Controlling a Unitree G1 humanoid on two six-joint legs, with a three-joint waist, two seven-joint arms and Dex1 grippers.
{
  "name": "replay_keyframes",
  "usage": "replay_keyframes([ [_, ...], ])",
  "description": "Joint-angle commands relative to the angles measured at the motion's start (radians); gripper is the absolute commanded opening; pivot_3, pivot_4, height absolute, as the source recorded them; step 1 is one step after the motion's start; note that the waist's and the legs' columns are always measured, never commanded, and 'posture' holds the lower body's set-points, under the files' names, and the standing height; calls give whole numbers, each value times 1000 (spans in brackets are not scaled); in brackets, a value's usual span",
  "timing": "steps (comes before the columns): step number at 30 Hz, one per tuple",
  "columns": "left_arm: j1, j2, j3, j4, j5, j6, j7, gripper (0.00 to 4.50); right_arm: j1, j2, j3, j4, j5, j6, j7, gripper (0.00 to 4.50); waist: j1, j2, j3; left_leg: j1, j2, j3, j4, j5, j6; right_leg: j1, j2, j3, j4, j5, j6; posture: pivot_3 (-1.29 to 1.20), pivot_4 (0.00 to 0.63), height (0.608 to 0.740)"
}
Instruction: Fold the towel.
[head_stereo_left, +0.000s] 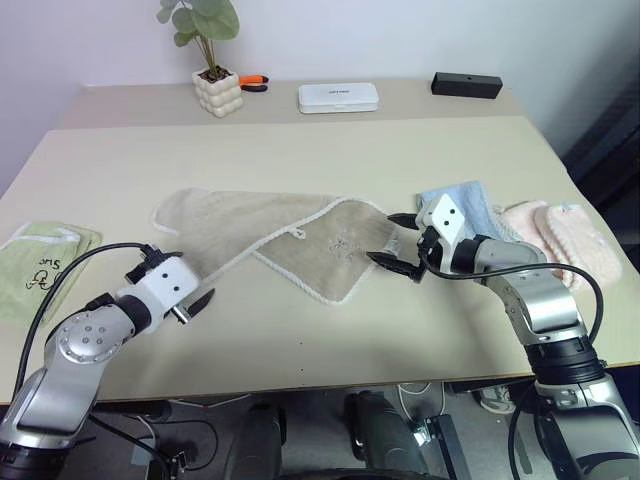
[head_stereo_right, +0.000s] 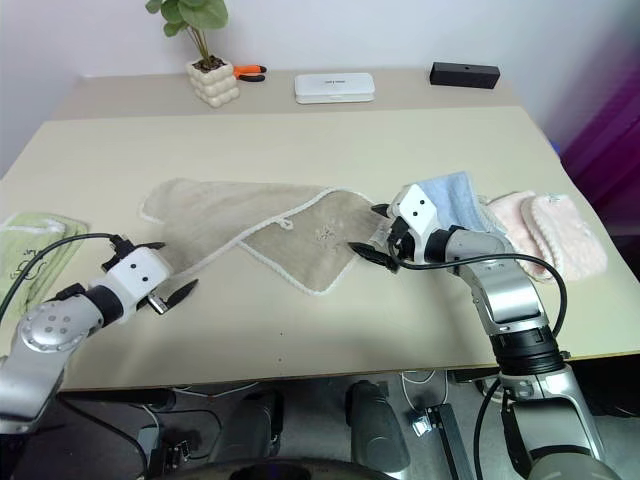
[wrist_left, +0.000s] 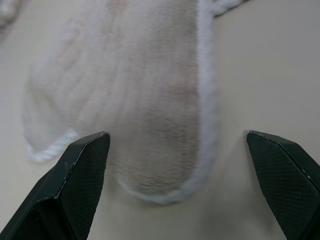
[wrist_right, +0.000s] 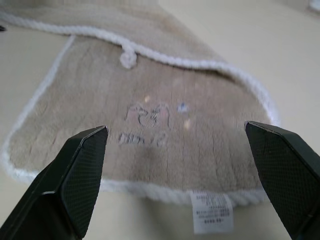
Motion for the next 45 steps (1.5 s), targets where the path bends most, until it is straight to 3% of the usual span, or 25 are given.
replay_keyframes([
  [1,-47,-7,-37,127,44,-44,-2,4431,10,5,-17,-65,8,6,-20,4500,0,1,-1,0,0,0,0,0,0,0,0,0,0,0,0,0,150,737],
  [4,-80,-13,-49,185,45,-80,-10,4431,15,7,-14,-77,10,8,-28,4500,1,2,-1,0,0,0,0,0,0,0,0,0,0,0,0,0,150,737],
  [7,-89,-11,-32,221,29,-101,-24,3604,11,1,-26,-82,4,6,-44,4500,-1,3,-2,0,0,0,0,0,0,0,0,0,1,0,0,0,150,737],
  [14,-86,-13,23,211,-1,-89,-21,182,-76,2,7,39,-78,-6,-87,4500,-8,3,-2,1,0,0,0,0,0,0,0,0,1,0,0,0,150,737],
  [25,-2,-32,106,121,-50,-71,-26,62,-373,84,35,577,-162,-28,-107,4500,-5,4,-1,0,0,0,-1,0,0,-1,0,0,1,0,0,0,150,737],
  [35,7,-37,109,119,-48,-74,-23,62,-420,102,46,695,-194,-95,-58,4500,-7,4,-1,-1,0,0,-1,0,0,-1,0,0,1,0,0,0,150,737],
  [39,25,-44,107,112,-44,-71,-19,0,-487,148,67,820,-229,-168,-52,3207,-17,4,-1,0,0,0,-1,0,0,-1,0,0,2,0,0,0,150,737],
  [45,46,-47,108,94,-51,-63,-28,0,-504,169,41,864,-213,-168,-26,42,-15,4,-1,-1,0,0,-1,0,0,-2,-1,0,1,0,0,0,150,737],
])
